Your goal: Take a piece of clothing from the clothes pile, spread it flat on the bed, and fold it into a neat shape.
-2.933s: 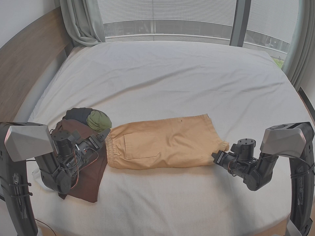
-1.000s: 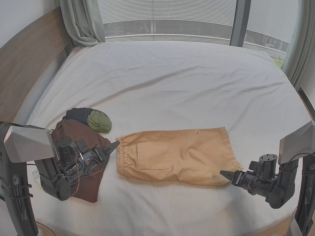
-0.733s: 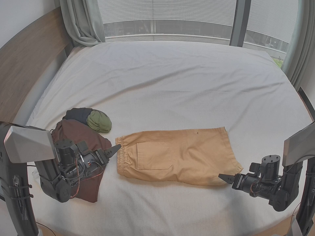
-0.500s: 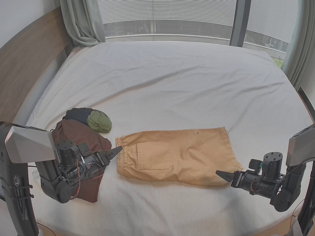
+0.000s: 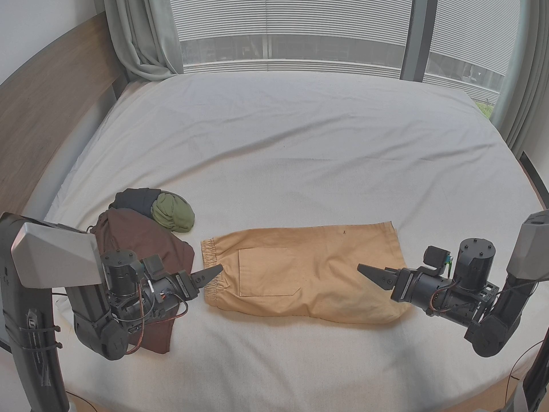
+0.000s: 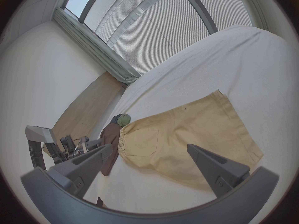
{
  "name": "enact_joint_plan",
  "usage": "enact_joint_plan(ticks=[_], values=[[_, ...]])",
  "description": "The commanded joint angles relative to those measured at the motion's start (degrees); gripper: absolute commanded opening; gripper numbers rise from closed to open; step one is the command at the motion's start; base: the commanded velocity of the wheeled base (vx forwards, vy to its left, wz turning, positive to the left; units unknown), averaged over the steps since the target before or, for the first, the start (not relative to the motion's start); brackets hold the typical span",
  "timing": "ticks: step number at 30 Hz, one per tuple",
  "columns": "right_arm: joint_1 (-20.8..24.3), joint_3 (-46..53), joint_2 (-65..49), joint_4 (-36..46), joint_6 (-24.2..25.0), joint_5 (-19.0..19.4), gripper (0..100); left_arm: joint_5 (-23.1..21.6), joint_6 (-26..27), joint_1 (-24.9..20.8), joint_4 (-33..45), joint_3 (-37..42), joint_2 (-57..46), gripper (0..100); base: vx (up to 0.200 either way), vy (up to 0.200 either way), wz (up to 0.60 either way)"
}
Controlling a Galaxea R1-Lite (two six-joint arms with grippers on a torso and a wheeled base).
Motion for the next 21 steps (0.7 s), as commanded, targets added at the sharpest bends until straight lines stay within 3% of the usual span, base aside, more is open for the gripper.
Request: enact_joint_plan(ticks=[1, 21], values=[[-2.17, -0.66, -1.08, 0.27, -0.04, 1.26, 100, -0.05, 0.07, 0.26, -0.04, -0.79, 4.53, 100, 0.000, 0.000, 0.00], [-2.44, -0.92, 0.07, -0.35, 0.05, 2.23, 100, 0.03, -0.10, 0.00, -0.04, -10.11, 16.05, 100, 0.000, 0.000, 0.00]])
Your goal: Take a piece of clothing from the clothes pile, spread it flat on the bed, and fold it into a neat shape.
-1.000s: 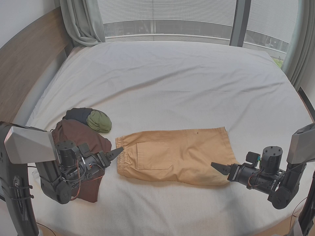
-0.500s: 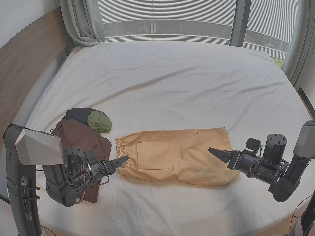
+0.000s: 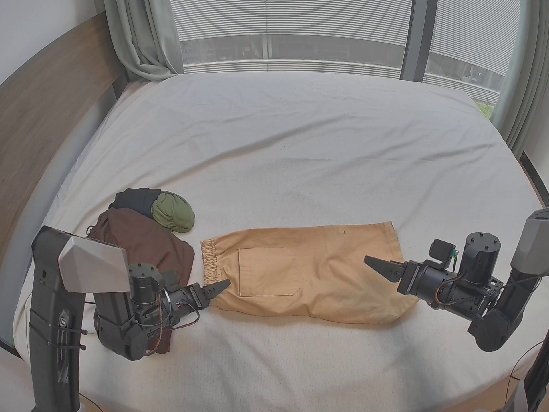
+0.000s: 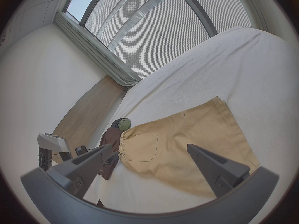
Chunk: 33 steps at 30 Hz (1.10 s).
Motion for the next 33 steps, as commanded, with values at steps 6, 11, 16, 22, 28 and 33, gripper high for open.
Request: enact_joint_plan(ticks=[6, 11, 16, 22, 28, 33], values=[[0.19, -0.07, 0.76, -0.41, 0.01, 0.01, 100, 0.06, 0.10, -0.68, 0.03, -5.64, 5.71, 100, 0.000, 0.000, 0.00], [0.19, -0.16, 0.85, -0.41, 0.01, 0.01, 100, -0.03, -0.43, -1.12, 0.03, -6.96, 5.79, 100, 0.000, 0.000, 0.00], [0.27, -0.16, 0.94, -0.41, 0.01, 0.01, 100, -0.20, -3.07, -1.74, 0.03, -8.54, 5.71, 100, 0.000, 0.000, 0.00], [0.19, -0.16, 0.94, -0.41, 0.01, 0.01, 100, -0.29, -3.77, -1.82, 0.03, -9.60, 6.59, 100, 0.000, 0.000, 0.00], [0.27, -0.16, 0.94, -0.41, 0.01, 0.01, 100, -0.29, -3.68, -1.82, -0.05, -9.86, 7.20, 100, 0.000, 0.000, 0.00], [0.27, -0.16, 1.12, -0.41, 0.01, 0.01, 100, -0.20, -3.68, -1.74, -0.05, -10.04, 7.38, 0, 0.000, 0.000, 0.00]])
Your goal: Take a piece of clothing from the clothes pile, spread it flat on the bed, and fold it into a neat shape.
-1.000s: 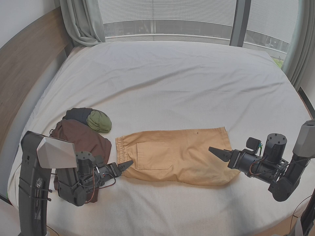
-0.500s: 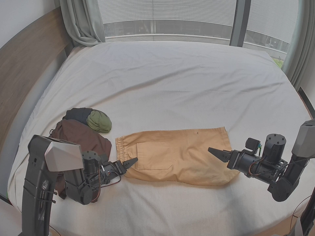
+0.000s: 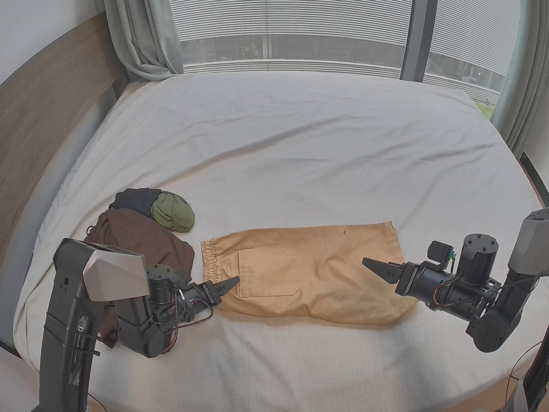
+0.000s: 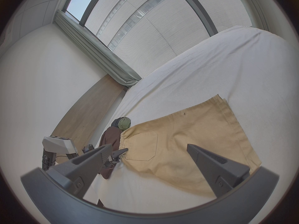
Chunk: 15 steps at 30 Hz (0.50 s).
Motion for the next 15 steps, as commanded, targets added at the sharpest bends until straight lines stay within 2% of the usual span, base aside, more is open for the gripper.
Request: enact_joint_plan(ticks=[1, 15], values=[[0.02, 0.00, 0.41, -0.12, -0.01, 0.01, 100, 0.04, 0.00, 0.17, -0.03, -0.22, 0.35, 0, 0.000, 0.000, 0.00], [-0.25, 0.09, 2.00, -0.21, -0.10, 0.01, 100, -0.22, -0.35, 1.84, -0.03, 3.03, -6.94, 0, 0.000, 0.000, 0.00]])
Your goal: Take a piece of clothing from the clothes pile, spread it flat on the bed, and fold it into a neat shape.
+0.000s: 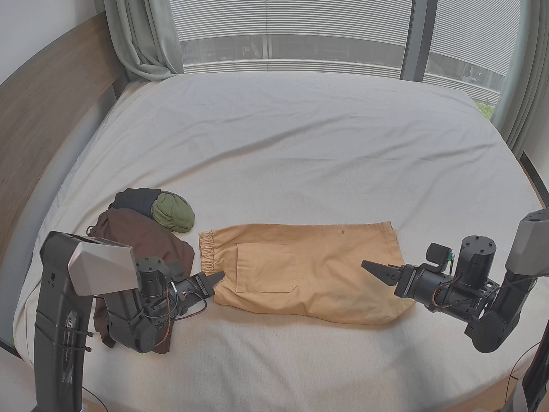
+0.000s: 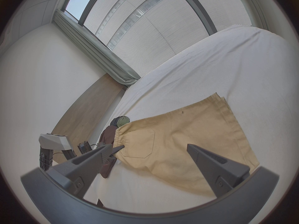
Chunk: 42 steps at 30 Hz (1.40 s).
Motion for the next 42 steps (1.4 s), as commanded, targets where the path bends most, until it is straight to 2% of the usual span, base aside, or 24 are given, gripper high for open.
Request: enact_joint_plan(ticks=[1, 19, 42], values=[[-0.12, -0.01, 1.11, -0.21, -0.04, 0.04, 100, 0.15, 0.13, 0.24, -0.14, 1.02, -2.80, 0, 0.000, 0.000, 0.00], [-0.12, 0.34, 6.47, -2.76, -0.13, -0.05, 100, -0.03, 0.74, 3.67, -0.05, 6.20, -8.25, 0, 0.000, 0.000, 0.00], [-3.64, -0.71, 18.25, -2.85, -2.32, -0.14, 100, -0.12, 1.27, 6.30, -0.14, 8.05, -9.66, 0, 0.000, 0.000, 0.00]])
